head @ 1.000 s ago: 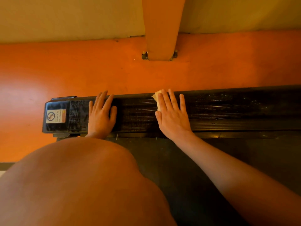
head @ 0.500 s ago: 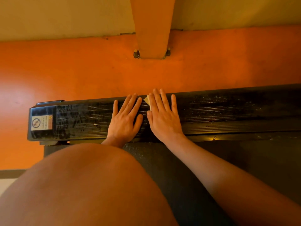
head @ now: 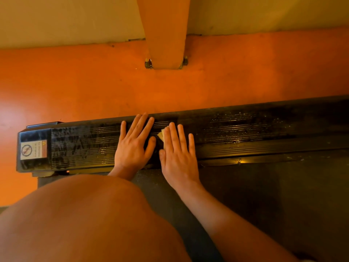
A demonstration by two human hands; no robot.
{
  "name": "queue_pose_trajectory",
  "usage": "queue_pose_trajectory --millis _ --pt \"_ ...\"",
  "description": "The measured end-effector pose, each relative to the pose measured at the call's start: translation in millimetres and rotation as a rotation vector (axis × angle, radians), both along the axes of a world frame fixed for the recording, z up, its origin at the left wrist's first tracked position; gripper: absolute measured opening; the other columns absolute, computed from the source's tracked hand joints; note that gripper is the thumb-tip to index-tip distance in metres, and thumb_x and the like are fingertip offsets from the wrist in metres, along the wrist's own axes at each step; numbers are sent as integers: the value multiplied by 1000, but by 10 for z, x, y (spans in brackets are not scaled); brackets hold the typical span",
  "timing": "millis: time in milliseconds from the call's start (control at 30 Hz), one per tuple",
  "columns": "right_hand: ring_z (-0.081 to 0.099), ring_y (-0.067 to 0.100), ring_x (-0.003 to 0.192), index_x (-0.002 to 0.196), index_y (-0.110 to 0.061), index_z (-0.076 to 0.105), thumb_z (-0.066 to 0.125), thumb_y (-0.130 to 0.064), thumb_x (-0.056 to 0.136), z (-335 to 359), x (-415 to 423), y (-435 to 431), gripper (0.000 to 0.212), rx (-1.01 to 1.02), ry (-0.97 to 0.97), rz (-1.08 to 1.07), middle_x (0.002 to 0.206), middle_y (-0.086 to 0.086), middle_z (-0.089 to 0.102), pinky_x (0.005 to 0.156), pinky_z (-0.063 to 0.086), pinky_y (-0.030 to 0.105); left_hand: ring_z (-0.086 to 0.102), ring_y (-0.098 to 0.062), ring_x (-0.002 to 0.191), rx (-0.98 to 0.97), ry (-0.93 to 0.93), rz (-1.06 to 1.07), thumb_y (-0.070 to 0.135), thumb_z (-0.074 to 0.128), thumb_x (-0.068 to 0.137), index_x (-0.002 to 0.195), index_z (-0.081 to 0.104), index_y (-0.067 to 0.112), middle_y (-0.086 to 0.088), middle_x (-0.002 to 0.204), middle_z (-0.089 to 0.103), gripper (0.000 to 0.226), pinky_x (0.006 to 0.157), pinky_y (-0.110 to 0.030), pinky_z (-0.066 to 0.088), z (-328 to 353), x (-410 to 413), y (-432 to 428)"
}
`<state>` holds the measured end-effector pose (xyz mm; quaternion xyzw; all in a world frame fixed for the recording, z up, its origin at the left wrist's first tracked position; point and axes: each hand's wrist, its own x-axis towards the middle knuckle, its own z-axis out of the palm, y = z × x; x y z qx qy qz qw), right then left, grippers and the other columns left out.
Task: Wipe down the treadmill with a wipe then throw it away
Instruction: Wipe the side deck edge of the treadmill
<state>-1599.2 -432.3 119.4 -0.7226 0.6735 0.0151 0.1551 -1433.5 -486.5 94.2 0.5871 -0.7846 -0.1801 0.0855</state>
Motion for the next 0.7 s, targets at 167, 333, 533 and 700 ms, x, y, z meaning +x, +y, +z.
queue_pose_trajectory --millis 167,333,533,700 --pt "-8 27 158 164 -13 4 20 -43 110 -17 20 -473 64 -4 25 -31 172 10 -3 127 4 54 4 -14 158 2 -4 -7 46 32 107 162 27 23 0 170 17 59 128 -51 1 -12 4 0" --pt "-6 27 159 164 -12 4 21 -42 110 -18 -21 -256 64 -12 3 -44 172 11 -1 127 5 54 5 -15 158 -4 17 -4 45 32 107 161 28 23 0 170 18 59 128 -51 1 -5 9 -3" --pt "-6 27 159 164 -13 4 22 -42 110 -43 28 -289 64 -13 5 -62 172 9 -1 127 3 54 6 -15 158 3 18 -9 45 32 107 161 28 24 0 170 18 59 128 -52 2 -13 17 10" --pt "-7 27 159 164 -12 4 19 -42 110 -41 11 -341 63 -23 9 -66 172 11 -1 127 5 53 7 -16 158 4 23 -3 45 32 107 161 29 24 0 169 20 59 127 -54 3 6 10 -7"
